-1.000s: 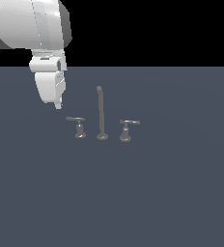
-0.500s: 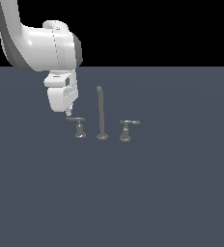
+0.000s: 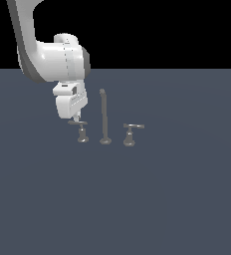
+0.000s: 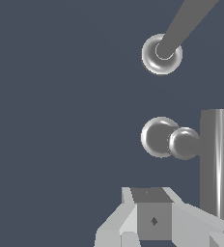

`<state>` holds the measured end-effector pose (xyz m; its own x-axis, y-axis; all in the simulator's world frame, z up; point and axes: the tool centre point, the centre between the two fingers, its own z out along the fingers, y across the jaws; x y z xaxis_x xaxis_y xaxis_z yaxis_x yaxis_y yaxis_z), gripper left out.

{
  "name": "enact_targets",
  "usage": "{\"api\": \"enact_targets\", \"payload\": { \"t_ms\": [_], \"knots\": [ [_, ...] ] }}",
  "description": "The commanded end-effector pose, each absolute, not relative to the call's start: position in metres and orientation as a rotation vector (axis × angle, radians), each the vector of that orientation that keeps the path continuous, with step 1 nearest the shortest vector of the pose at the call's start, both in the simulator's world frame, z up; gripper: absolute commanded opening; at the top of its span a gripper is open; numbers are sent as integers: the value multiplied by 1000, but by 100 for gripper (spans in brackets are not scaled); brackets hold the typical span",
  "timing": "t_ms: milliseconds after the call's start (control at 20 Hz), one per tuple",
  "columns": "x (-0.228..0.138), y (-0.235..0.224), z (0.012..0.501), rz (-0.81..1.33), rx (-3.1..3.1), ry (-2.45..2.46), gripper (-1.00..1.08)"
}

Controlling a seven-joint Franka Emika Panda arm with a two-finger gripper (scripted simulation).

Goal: Turn on the faucet by rotating a designated handle.

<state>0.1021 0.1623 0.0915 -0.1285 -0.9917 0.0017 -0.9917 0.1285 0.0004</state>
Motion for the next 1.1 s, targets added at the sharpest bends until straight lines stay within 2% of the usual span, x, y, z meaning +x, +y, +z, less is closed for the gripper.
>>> {"api": "enact_targets", "payload": {
  "t_ms": [0, 350, 800, 900, 1050],
  "knots": [
    [105, 161, 90, 1, 2059, -2372, -100],
    [106, 161, 89, 1, 2056, -2375, -100],
    [79, 183, 89, 1, 2056, -2375, -100],
    [86, 176, 89, 8, 2095, -2346, -100],
    [77, 177, 89, 6, 2089, -2351, -100]
  ]
}}
